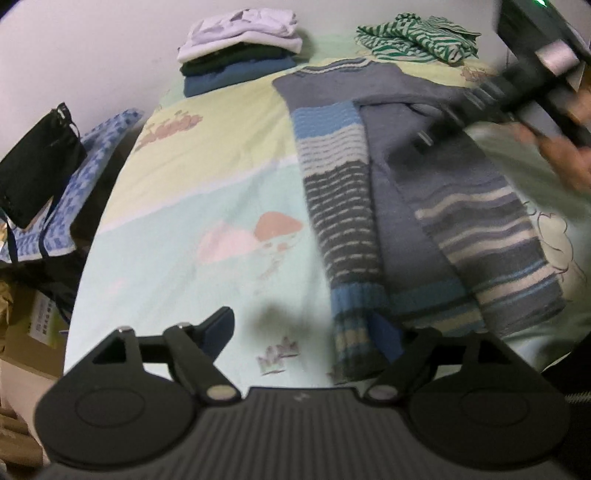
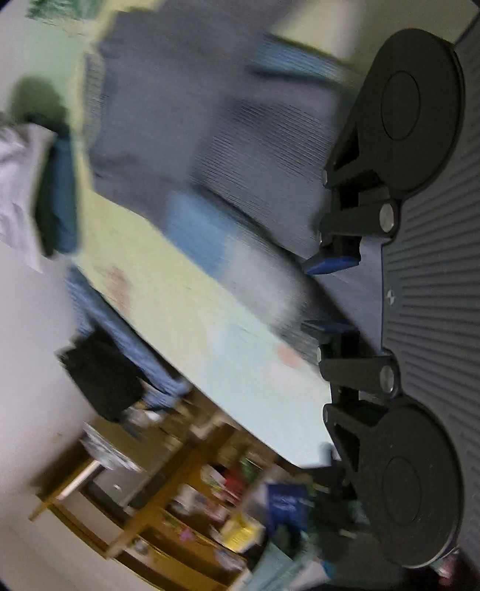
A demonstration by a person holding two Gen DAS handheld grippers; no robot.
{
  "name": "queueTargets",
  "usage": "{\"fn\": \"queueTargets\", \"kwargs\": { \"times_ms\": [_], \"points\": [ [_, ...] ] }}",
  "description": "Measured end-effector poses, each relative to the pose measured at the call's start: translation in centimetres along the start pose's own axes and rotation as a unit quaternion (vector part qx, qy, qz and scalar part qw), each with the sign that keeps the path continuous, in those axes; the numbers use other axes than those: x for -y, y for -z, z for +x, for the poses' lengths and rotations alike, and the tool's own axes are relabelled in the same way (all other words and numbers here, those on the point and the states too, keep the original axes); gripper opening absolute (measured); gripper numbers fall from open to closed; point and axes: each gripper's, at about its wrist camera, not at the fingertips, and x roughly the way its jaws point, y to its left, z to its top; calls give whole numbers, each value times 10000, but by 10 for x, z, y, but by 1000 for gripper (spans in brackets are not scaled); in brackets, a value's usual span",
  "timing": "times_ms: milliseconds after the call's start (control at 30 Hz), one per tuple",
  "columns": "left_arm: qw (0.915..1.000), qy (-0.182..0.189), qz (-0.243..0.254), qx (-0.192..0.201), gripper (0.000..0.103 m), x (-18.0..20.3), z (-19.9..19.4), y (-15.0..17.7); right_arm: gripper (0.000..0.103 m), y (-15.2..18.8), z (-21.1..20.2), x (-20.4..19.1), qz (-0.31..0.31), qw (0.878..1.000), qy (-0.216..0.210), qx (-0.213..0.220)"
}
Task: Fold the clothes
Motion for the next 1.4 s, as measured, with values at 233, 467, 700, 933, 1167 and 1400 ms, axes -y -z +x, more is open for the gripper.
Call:
{"fn": "queueTargets", "kwargs": {
  "times_ms": [233, 467, 700, 933, 1167, 1400],
  "points": [
    [9977, 237, 564, 301, 82, -25, -2, -11, 39, 32, 36, -34, 416, 9988, -222, 140],
    [9904, 499, 1246, 331, 84, -32, 7, -7, 25, 20, 36, -74, 339, 9988, -212, 289],
    [9842, 669, 1608, 311, 87, -55, 18, 0, 42, 49, 20, -88, 300, 9994, -168, 89],
    [9769, 757, 1936, 496, 90, -61, 23, -6, 51, 86, 39, -103, 496, 9919, 1067, 479],
    [9700, 920, 2156, 645, 93, -56, 22, -11, 9, 81, 29, -108, 710, 9865, 1218, 828],
    [9642, 1144, 2299, 668, 93, -43, 27, -13, 9, 94, 17, -106, 564, 9776, 1945, 567]
  ]
}}
